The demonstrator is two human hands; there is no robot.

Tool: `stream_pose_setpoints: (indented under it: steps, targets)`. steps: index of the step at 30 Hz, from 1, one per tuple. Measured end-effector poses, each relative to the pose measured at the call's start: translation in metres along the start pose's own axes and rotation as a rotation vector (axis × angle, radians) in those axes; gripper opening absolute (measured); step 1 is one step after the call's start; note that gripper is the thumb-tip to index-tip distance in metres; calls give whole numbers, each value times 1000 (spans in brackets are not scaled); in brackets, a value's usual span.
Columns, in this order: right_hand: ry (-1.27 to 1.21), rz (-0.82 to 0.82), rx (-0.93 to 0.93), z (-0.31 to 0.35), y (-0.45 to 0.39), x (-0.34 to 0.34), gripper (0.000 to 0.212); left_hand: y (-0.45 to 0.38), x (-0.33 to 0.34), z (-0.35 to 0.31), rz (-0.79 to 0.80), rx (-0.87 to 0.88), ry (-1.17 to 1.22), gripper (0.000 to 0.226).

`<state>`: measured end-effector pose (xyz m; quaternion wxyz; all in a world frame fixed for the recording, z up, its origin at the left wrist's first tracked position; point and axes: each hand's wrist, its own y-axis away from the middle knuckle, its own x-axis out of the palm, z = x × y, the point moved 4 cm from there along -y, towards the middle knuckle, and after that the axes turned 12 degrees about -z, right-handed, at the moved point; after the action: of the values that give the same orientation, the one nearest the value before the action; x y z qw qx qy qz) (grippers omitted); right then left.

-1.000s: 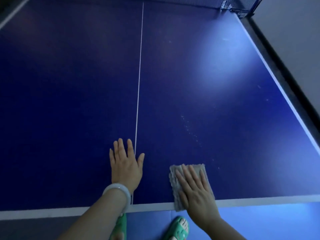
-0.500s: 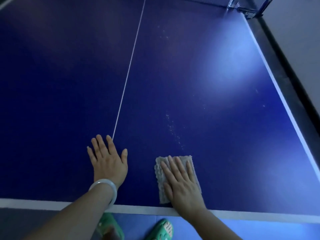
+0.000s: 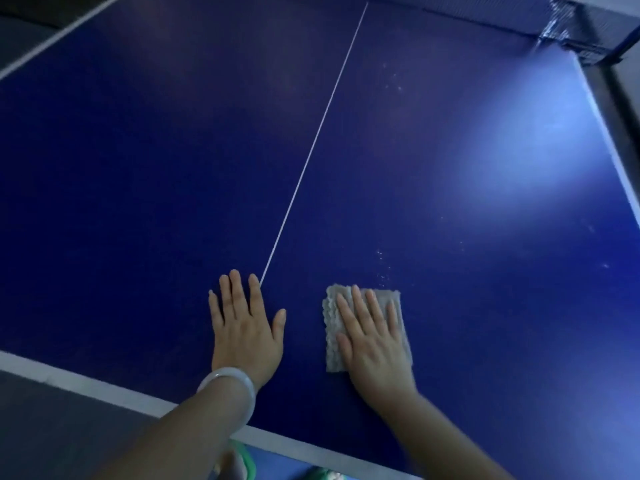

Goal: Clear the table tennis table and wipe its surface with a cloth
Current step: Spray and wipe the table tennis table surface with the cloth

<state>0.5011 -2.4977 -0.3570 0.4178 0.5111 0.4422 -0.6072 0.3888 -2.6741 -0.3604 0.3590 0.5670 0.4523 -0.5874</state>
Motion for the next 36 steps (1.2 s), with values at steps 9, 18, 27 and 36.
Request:
stream_pose_setpoints:
  steps: [9,18,27,36]
  targets:
    - [127,5,649,-54,14,0,58,-1,1,-2,-1,-1,1,77]
    - [-48,50,-96,46,-125,22,57,-1,-1,-2,-9,0,-16,79]
    - [79,55,792,-154,-80,-6,57,-1,3,-2,13,1,9,78]
    - [16,-5,104,15,-5,0,57,1,5,-1,17,31,38,78]
